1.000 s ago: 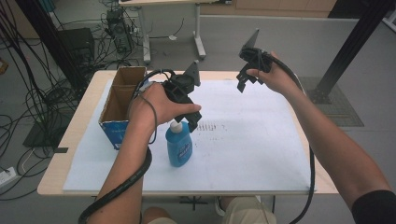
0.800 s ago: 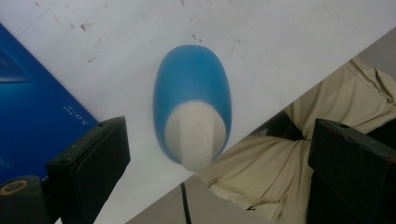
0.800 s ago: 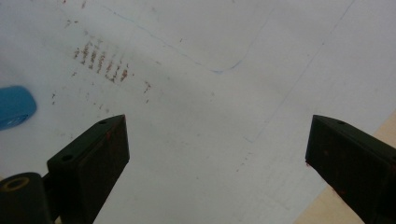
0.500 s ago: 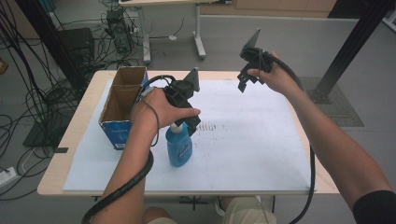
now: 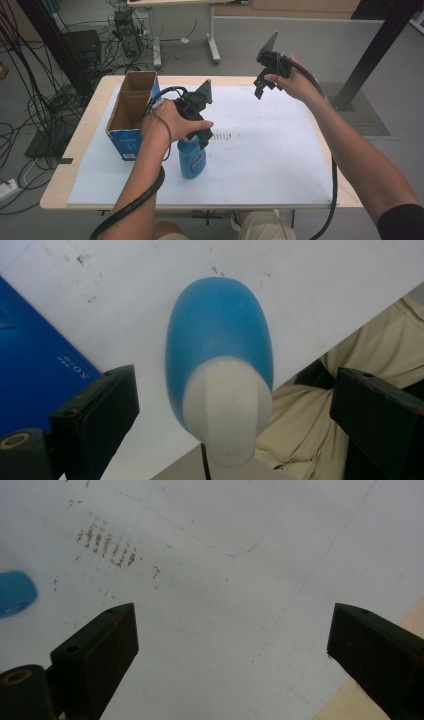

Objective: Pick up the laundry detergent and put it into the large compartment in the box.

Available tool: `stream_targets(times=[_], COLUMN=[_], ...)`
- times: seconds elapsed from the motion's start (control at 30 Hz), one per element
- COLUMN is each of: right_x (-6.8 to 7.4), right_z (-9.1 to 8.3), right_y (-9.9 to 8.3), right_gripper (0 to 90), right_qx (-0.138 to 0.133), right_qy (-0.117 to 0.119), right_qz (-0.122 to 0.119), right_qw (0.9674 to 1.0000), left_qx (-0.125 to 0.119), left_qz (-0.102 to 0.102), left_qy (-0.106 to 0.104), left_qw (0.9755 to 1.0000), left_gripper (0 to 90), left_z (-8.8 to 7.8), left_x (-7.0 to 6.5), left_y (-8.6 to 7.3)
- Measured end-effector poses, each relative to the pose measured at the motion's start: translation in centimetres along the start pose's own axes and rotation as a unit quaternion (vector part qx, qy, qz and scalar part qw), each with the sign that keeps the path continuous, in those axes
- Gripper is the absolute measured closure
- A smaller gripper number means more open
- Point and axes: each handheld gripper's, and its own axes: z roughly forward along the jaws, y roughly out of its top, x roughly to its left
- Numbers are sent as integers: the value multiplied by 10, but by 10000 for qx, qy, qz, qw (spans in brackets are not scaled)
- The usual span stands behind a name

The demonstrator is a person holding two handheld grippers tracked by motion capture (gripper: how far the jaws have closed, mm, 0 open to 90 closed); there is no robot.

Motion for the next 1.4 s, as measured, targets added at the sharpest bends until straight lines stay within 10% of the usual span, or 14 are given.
stream_targets(times=[1.4], right_x=[-2], right_z=[4], right_y=[0], right_gripper=[62], right_qx=[31], right_qy=[35], right_qz=[30], right_qw=[10000], left_qx=[99], left_qz=[16], left_qy=[-19], left_qw=[9999], left_gripper=[60], left_z=[32], left_x=[0], left_y=[1])
